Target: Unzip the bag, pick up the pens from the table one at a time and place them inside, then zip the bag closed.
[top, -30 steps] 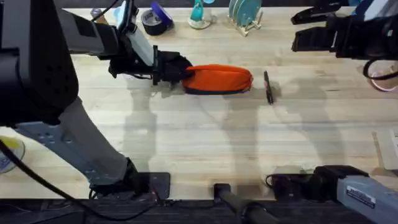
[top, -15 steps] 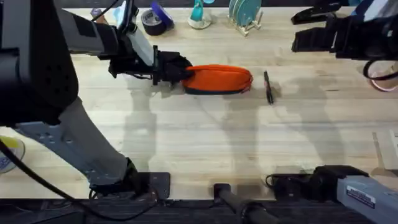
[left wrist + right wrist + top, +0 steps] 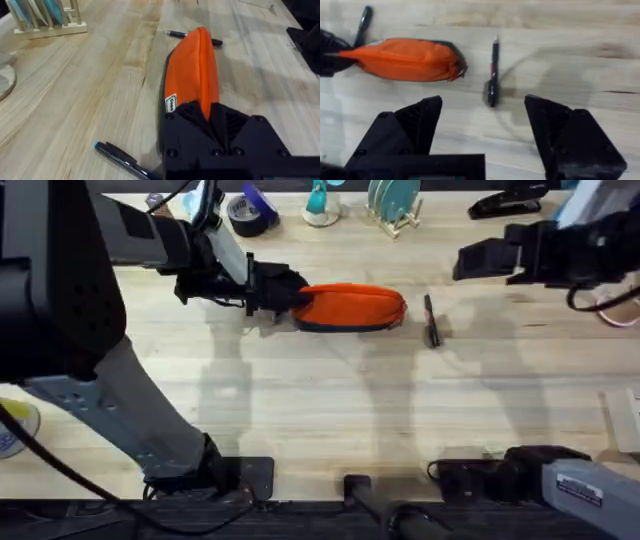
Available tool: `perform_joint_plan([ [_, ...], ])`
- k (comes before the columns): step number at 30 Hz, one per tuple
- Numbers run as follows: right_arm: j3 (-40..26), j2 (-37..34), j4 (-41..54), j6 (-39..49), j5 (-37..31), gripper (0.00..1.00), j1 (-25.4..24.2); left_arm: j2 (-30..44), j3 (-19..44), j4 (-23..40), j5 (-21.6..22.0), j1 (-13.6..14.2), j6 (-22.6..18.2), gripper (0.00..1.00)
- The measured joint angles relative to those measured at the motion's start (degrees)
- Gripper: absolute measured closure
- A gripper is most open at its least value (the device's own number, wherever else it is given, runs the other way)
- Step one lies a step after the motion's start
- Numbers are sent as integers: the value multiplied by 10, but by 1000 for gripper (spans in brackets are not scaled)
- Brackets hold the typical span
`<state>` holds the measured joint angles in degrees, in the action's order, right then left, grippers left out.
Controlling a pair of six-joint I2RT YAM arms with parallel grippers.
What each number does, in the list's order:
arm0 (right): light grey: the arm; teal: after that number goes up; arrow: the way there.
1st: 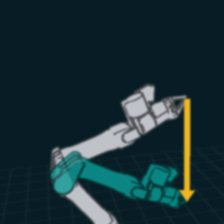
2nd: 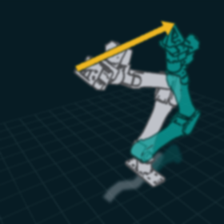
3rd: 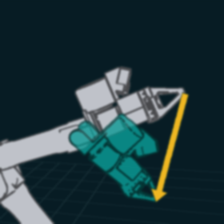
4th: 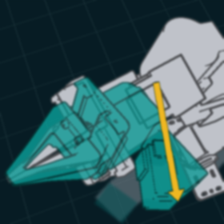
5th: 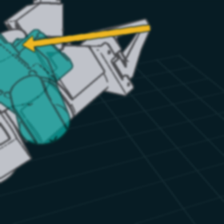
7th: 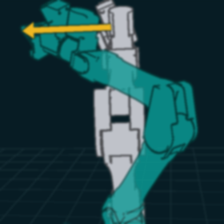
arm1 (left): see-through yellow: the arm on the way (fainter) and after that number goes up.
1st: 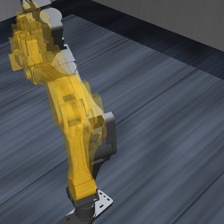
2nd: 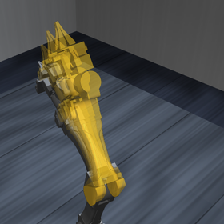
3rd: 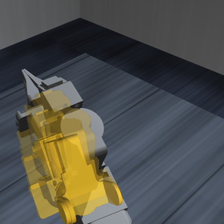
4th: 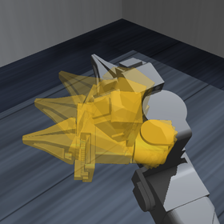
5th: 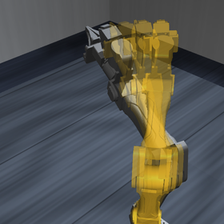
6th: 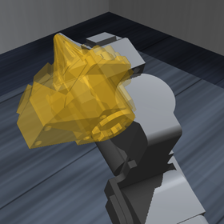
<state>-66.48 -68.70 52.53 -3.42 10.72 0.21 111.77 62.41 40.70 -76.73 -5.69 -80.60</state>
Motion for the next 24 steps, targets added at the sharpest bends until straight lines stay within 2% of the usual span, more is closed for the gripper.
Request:
perform_joint_plan([
  [17, 0, -92, 0, 53, 125, 6, 0, 0, 0, 0, 1, 0, 0, 958],
  [24, 0, -118, 4, 73, 147, 6, 0, 0, 0, 0, 2, 0, 0, 958],
])
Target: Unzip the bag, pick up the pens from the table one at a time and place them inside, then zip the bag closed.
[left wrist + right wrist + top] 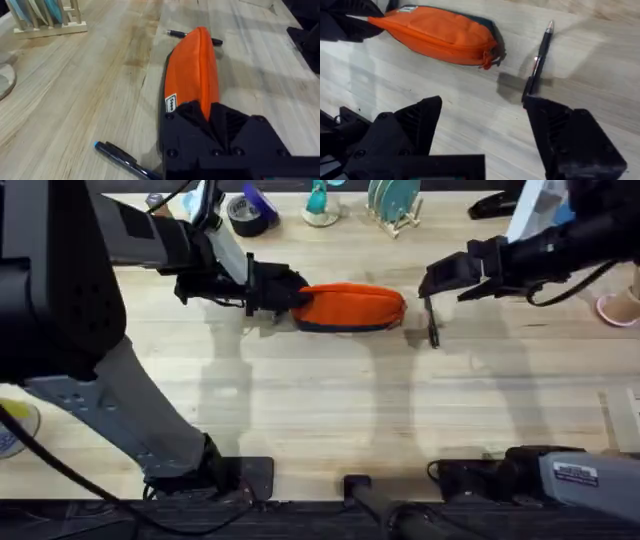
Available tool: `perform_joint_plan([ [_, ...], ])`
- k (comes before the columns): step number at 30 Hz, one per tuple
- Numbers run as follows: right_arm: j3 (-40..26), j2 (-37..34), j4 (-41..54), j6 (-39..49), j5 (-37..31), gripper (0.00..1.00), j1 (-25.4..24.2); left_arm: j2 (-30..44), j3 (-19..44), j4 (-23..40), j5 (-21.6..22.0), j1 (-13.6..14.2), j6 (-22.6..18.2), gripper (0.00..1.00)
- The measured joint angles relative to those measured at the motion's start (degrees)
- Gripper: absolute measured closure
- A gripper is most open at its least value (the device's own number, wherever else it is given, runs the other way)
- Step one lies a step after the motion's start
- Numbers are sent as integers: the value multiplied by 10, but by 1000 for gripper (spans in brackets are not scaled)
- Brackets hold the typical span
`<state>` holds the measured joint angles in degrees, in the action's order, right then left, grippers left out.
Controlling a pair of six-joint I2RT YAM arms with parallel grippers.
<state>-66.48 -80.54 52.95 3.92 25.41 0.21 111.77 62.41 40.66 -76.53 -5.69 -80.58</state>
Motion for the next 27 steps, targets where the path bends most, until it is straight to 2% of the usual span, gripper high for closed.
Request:
perform_joint_plan([
  [12, 0, -39, 4, 34, 32, 9, -3, 0, 0, 0, 0, 0, 0, 958],
  [27, 1, -40, -7, 64, 51, 6, -33, 0, 0, 0, 0, 0, 0, 958],
])
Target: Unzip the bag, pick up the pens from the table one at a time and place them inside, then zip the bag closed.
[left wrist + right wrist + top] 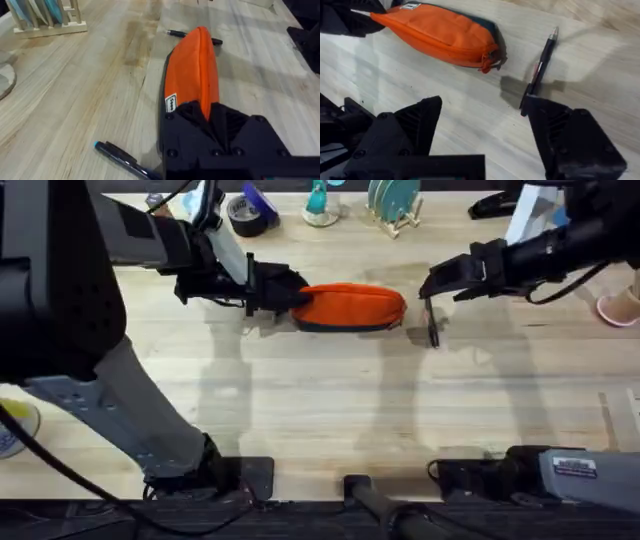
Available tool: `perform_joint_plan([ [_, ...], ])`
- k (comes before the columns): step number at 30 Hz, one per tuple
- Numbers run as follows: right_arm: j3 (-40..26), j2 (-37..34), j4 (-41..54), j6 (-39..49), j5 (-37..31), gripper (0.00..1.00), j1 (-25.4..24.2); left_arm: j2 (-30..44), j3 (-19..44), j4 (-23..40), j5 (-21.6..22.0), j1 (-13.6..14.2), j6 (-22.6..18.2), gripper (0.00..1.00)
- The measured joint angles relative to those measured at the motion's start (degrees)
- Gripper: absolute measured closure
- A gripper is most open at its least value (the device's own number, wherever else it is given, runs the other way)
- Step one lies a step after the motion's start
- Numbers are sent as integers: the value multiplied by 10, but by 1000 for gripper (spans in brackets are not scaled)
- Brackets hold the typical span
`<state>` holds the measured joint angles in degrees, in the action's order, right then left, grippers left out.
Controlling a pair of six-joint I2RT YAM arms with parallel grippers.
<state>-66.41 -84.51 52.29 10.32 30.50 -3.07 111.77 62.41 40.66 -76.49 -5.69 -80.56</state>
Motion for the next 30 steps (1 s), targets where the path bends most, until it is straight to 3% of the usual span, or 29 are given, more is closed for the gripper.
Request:
perform_joint_plan([
  [9, 1, -2, -2, 11, 1, 6, 0, 0, 0, 0, 0, 0, 0, 958],
  [21, 2, -82, -18, 16, 9, 6, 0, 0, 0, 0, 0, 0, 0, 958],
  [30, 3, -95, -34, 36, 31, 6, 0, 0, 0, 0, 0, 0, 0, 958],
])
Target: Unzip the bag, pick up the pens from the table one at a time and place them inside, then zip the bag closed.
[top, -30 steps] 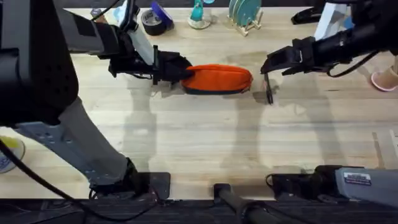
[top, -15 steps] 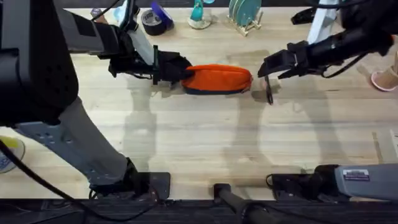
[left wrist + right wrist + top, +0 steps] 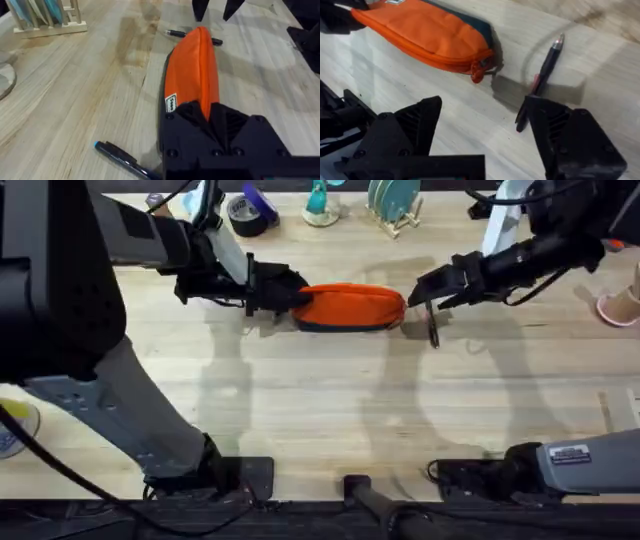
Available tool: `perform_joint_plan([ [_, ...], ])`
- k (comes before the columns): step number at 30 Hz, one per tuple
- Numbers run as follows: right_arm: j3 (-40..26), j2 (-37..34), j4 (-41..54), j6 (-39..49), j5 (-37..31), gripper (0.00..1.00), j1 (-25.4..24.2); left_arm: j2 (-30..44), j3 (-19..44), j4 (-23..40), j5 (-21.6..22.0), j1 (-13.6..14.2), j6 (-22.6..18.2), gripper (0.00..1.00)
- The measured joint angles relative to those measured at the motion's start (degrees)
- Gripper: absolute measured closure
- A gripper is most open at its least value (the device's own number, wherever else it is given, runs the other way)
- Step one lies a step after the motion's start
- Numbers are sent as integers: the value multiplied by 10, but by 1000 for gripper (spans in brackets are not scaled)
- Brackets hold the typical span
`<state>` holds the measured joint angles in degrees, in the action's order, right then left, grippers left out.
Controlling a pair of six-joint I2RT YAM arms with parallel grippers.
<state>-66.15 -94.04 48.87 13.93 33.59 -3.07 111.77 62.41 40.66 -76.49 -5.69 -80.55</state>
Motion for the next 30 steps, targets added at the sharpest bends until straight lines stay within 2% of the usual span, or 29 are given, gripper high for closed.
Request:
perform_joint_plan([
  [15, 0, -18, -19, 101, 47, 6, 7, 0, 0, 0, 2, 0, 0, 958],
  [30, 0, -71, -53, 159, 53, 11, 32, 0, 2, 0, 5, 0, 0, 958],
])
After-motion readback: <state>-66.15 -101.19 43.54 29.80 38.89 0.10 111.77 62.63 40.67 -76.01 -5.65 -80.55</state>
